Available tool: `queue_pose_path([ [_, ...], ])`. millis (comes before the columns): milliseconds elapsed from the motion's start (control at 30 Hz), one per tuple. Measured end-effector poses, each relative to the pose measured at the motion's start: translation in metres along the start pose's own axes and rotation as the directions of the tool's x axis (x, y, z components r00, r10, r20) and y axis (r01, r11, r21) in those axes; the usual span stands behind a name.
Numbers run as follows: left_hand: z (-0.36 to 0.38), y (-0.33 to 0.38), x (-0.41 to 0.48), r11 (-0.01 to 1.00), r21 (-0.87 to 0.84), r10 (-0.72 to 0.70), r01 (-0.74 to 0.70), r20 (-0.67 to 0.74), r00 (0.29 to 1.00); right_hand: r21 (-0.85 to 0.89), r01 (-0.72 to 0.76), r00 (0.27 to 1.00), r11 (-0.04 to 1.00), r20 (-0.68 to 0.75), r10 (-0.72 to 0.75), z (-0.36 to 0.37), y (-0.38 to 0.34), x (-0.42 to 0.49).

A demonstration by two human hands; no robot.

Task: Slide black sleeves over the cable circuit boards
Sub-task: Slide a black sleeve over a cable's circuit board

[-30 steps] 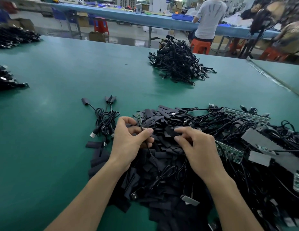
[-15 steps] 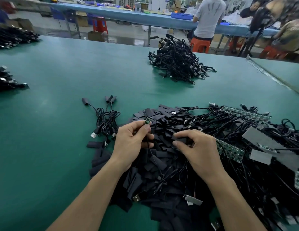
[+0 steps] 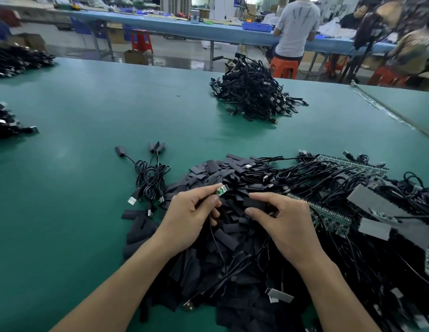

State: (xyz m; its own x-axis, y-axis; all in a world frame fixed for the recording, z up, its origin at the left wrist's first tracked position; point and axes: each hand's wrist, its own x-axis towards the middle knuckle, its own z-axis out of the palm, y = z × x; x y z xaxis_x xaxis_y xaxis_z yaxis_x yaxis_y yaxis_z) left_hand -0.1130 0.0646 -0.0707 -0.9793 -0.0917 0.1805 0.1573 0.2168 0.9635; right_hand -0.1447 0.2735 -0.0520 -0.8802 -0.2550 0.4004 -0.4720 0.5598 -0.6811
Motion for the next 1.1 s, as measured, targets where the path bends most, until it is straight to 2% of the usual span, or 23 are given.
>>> queue_pose_path([
  [133, -0.0007, -0.0009, 0.0008, 0.999, 0.026, 0.023, -0.024, 0.042, 0.999, 0.025, -0.025, 1.0, 0.999, 0.02, 0.024, -0.0002, 0.0014, 0.0014],
  [367, 0.0, 0.003, -0.0005, 0.998, -0.069, -0.013, 0.016, 0.032, 0.999, 0.046, -0.048, 0.997, 0.998, 0.069, 0.045, -0.0012, 0.0026, 0.0017],
  [633, -0.0008, 0.0003, 0.0004, 0.998, -0.069, -0.005, 0.007, 0.039, 0.999, 0.254, -0.07, 0.997, 0.965, 0.056, 0.057, 0.001, 0.0015, 0.0033],
  [1100, -0.002, -0.0017, -0.0006, 0.99, -0.138, 0.0, 0.015, 0.108, 0.994, 0.291, -0.095, 0.995, 0.952, 0.069, 0.078, 0.0049, 0.0016, 0.0053],
])
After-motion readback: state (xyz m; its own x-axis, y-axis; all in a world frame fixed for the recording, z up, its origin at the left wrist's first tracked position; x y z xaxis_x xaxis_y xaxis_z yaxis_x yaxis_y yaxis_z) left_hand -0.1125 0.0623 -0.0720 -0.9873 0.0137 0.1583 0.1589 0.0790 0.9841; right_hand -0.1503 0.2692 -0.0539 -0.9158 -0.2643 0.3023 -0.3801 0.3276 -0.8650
